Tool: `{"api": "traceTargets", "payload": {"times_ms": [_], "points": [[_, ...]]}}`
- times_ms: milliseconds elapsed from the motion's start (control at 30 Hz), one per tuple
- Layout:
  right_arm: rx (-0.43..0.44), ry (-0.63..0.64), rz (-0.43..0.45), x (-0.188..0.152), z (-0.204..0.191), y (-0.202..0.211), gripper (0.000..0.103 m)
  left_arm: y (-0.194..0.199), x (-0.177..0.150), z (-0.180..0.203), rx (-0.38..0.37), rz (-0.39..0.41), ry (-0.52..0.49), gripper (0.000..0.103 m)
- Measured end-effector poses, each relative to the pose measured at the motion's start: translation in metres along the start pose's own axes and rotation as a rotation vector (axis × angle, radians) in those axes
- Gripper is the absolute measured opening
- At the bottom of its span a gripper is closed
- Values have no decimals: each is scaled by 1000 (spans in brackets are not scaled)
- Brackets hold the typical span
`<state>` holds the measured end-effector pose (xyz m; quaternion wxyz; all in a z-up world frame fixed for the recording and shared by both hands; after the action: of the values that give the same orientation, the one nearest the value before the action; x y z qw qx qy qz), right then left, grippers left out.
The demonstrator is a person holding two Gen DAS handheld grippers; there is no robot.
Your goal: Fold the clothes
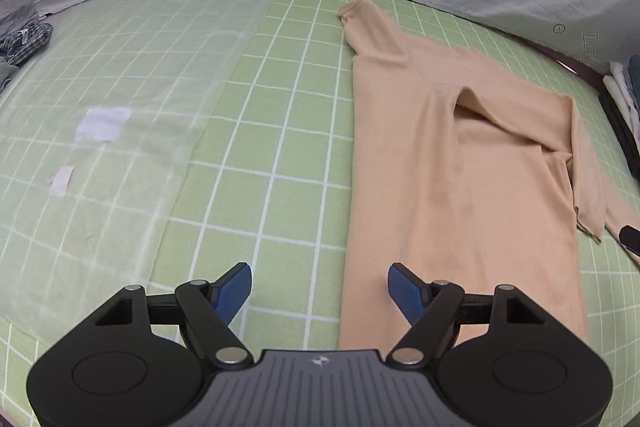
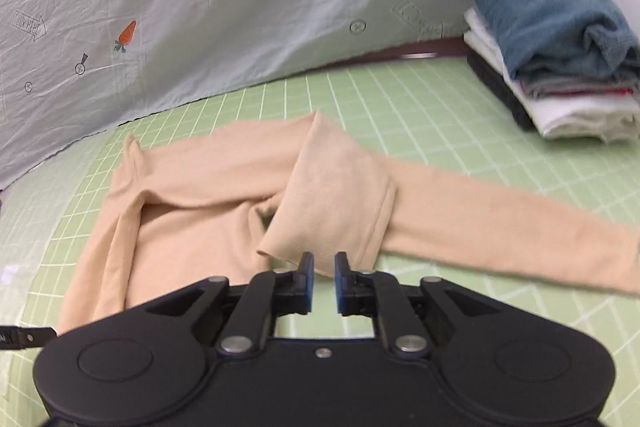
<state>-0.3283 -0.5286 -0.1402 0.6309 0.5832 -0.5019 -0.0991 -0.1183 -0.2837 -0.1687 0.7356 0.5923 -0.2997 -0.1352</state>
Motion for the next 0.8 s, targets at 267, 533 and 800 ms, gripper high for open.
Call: {"api": "traceTargets", "payload": {"times_ms": [267, 533, 800], "points": [[148, 58, -147, -53, -44, -9, 20, 4, -34, -4, 16, -51, -74, 76], [239, 112, -219, -83, -67, -7, 19, 5, -75, 0, 49, -91, -135, 76], [305, 157, -212, -99, -77, -1, 23, 8, -95, -5, 68, -59, -78, 86]]}}
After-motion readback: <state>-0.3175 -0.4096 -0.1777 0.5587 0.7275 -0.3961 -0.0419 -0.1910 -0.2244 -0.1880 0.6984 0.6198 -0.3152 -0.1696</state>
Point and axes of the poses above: each gripper's, at about its wrist camera, not at the fingertips, and y roughly against the way its jaws point, z to its right, x to its top, the point moved 3 cm from there along -y, roughly the way its jaws point, and after that the axes turned 12 degrees about -z, right-handed, at the moved point
